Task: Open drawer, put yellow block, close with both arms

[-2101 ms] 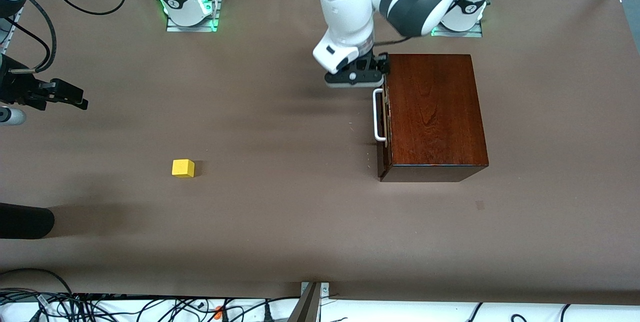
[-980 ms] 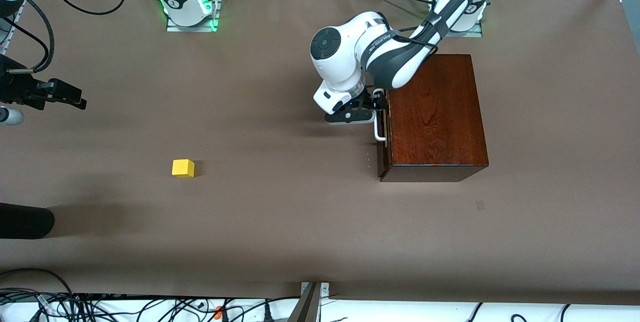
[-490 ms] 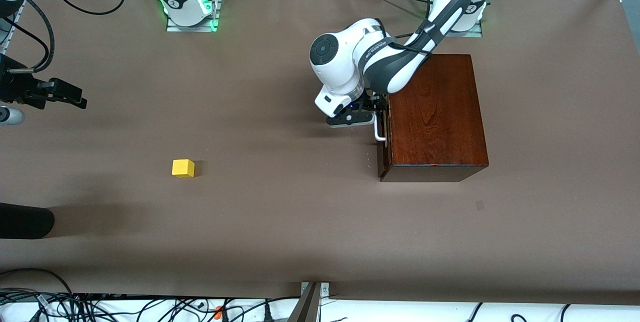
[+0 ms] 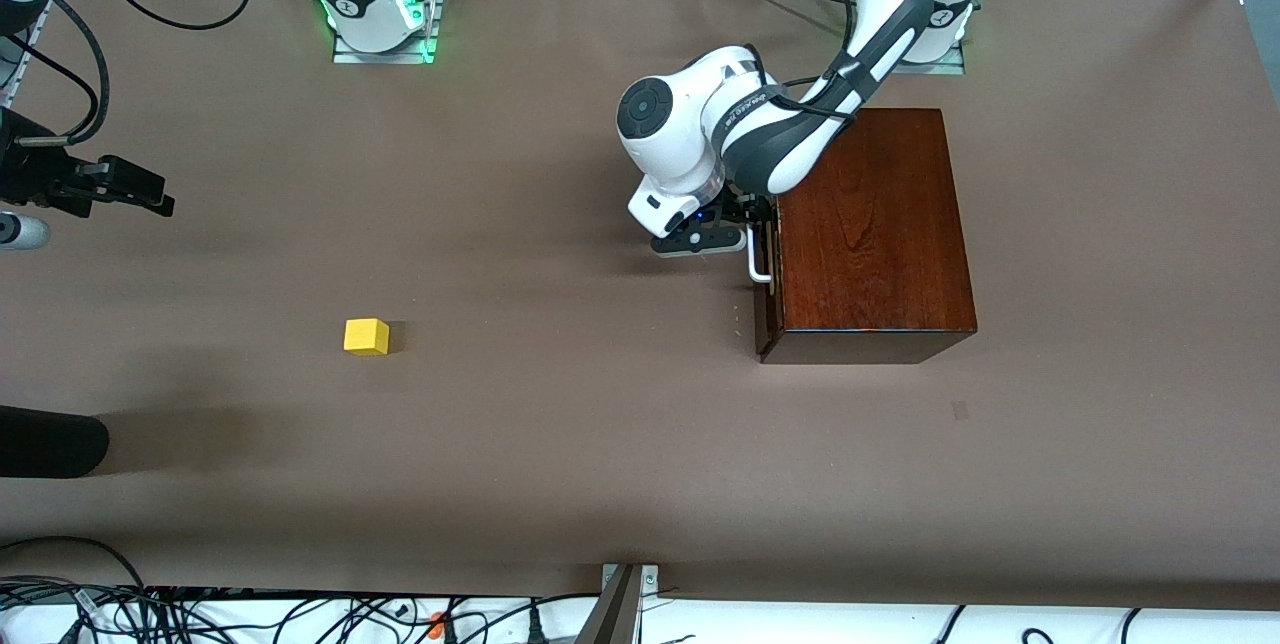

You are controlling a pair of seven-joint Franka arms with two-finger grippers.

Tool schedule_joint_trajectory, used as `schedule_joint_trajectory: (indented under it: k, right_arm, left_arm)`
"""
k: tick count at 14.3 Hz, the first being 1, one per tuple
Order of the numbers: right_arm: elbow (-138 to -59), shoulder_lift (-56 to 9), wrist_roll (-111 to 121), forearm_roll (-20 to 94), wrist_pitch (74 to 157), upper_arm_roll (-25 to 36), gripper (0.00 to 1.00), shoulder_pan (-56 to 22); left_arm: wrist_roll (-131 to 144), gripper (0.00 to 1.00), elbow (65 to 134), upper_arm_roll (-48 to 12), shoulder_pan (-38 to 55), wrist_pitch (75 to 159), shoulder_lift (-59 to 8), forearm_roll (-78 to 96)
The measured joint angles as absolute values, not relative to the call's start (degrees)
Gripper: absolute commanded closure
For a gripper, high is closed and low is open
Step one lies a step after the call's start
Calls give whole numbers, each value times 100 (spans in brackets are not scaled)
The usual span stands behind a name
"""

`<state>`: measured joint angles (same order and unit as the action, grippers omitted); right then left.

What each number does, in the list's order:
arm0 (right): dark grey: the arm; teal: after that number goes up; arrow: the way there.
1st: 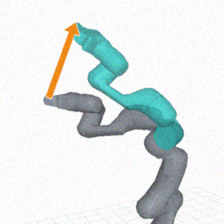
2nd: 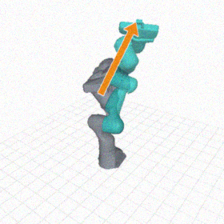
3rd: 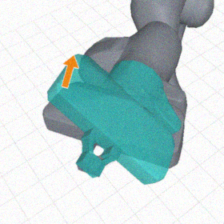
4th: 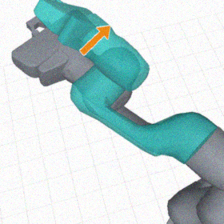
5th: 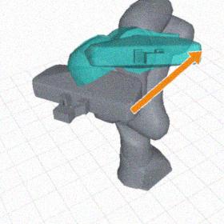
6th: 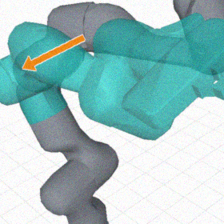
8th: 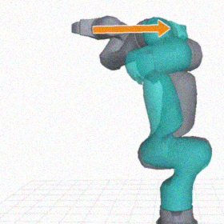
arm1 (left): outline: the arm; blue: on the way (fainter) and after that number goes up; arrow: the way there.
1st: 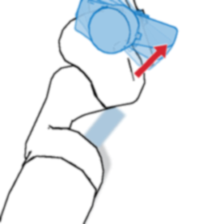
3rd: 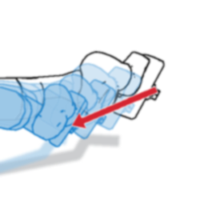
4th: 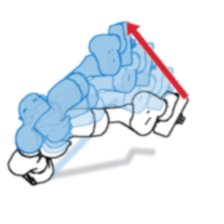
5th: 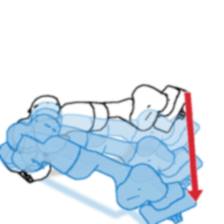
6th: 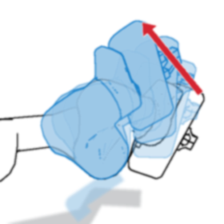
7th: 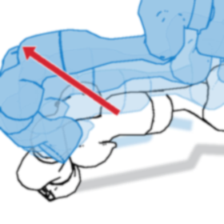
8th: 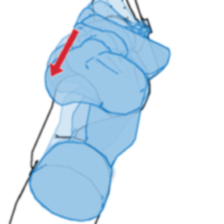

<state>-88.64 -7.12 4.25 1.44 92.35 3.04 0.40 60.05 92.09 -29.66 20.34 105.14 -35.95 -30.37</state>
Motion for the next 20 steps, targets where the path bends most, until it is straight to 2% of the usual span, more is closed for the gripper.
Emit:
schedule_joint_trajectory:
  k: [6, 20]
  right_arm:
    - [-8864, -712, 425, 144, 9234, 305, 0, 41]
    - [-8866, -711, 425, 144, 9227, 302, 0, 40]
  left_arm:
    - [6005, 0, 9151, -2936, 2173, 10582, -3636, -3045]
    - [6223, 0, 8482, -2791, 2646, 10365, -4045, -3136]
